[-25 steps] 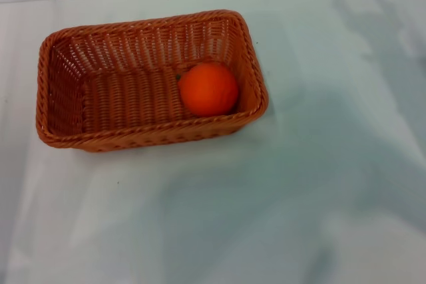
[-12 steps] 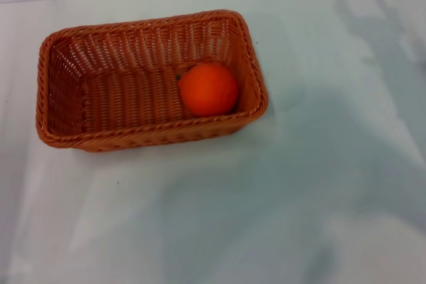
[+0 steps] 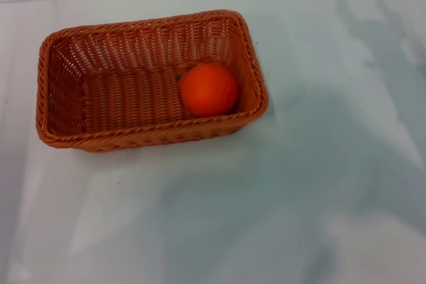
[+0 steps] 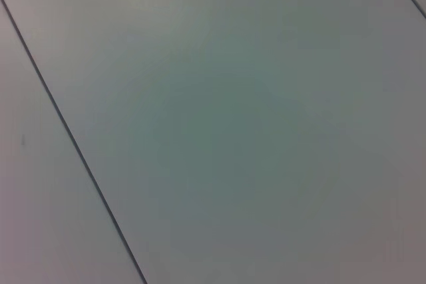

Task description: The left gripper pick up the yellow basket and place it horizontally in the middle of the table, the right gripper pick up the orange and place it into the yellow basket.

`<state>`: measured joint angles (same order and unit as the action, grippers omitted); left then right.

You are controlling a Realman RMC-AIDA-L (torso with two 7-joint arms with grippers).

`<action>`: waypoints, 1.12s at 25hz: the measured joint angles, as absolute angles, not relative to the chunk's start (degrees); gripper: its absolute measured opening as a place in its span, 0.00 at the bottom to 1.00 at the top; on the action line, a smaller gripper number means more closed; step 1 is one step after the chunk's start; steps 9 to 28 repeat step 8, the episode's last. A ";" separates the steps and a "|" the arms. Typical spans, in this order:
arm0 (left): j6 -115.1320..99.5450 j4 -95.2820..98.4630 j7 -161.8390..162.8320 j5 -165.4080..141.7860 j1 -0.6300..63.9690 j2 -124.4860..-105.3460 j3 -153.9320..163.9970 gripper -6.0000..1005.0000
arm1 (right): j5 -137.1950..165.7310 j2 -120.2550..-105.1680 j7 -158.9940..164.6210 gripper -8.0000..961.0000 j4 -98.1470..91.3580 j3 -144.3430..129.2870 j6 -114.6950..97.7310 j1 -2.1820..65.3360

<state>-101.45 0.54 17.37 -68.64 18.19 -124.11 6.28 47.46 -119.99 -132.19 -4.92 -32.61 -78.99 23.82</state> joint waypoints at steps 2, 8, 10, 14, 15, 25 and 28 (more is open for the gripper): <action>-101.48 0.53 18.07 -68.55 18.19 -124.07 6.15 0.58 | 47.46 -119.99 -132.19 0.97 -4.92 -32.60 -78.88 23.85; -101.89 0.68 18.83 -68.46 18.19 -124.02 6.05 0.58 | 47.46 -119.97 -132.19 0.97 -4.92 -32.60 -78.91 23.97; -101.89 0.68 18.83 -68.46 18.19 -124.02 6.05 0.58 | 47.46 -119.97 -132.19 0.97 -4.92 -32.60 -78.91 23.97; -101.89 0.68 18.83 -68.46 18.19 -124.02 6.05 0.58 | 47.46 -119.97 -132.19 0.97 -4.92 -32.60 -78.91 23.97; -101.89 0.68 18.83 -68.46 18.19 -124.02 6.05 0.58 | 47.46 -119.97 -132.19 0.97 -4.92 -32.60 -78.91 23.97; -101.89 0.68 18.83 -68.46 18.19 -124.02 6.05 0.58 | 47.46 -119.97 -132.19 0.97 -4.92 -32.60 -78.91 23.97; -101.89 0.68 18.83 -68.46 18.19 -124.02 6.05 0.58 | 47.46 -119.97 -132.19 0.97 -4.92 -32.60 -78.91 23.97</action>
